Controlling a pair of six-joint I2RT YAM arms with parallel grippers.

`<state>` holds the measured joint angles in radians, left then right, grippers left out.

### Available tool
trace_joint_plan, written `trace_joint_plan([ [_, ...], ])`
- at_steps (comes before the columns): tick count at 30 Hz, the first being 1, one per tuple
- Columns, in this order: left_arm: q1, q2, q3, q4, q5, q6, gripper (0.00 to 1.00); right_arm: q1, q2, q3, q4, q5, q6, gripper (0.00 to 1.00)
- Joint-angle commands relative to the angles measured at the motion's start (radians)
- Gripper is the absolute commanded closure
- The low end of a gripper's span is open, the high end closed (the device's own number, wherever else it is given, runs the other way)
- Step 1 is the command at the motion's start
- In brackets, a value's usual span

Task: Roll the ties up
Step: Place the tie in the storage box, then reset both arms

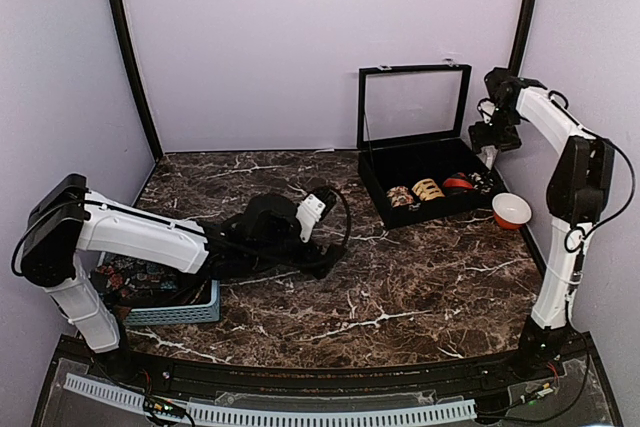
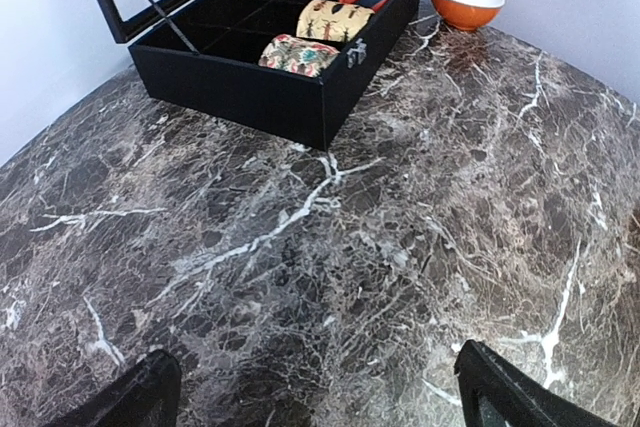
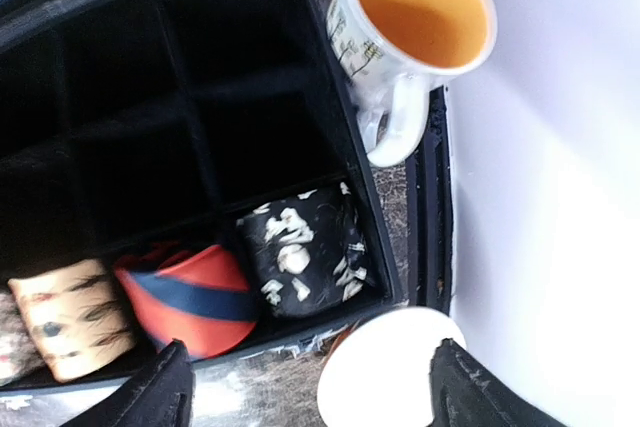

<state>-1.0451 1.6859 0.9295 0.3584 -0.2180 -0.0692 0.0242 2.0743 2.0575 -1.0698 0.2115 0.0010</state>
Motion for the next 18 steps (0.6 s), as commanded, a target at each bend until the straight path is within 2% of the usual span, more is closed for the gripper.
trace_joint_plan([
  [1,0.067,-0.075,0.075,-0.173,0.04,-0.087,0.01,0.002,-0.092,-0.032,0.011,-0.085,0.028,0.08],
  [3,0.133,-0.101,0.124,-0.228,0.105,-0.122,0.01,0.006,-0.131,-0.041,0.014,-0.127,0.041,0.0],
  [7,0.252,-0.137,0.219,-0.335,0.148,-0.192,0.01,0.015,-0.248,-0.133,0.066,-0.244,0.069,0.03],
  [12,0.322,-0.118,0.36,-0.517,0.083,-0.231,0.01,0.032,-0.483,-0.409,0.273,-0.409,0.16,0.03],
  [18,0.324,-0.099,0.359,-0.578,0.066,-0.275,0.01,0.142,-0.717,-0.809,0.577,-0.559,0.337,0.03],
])
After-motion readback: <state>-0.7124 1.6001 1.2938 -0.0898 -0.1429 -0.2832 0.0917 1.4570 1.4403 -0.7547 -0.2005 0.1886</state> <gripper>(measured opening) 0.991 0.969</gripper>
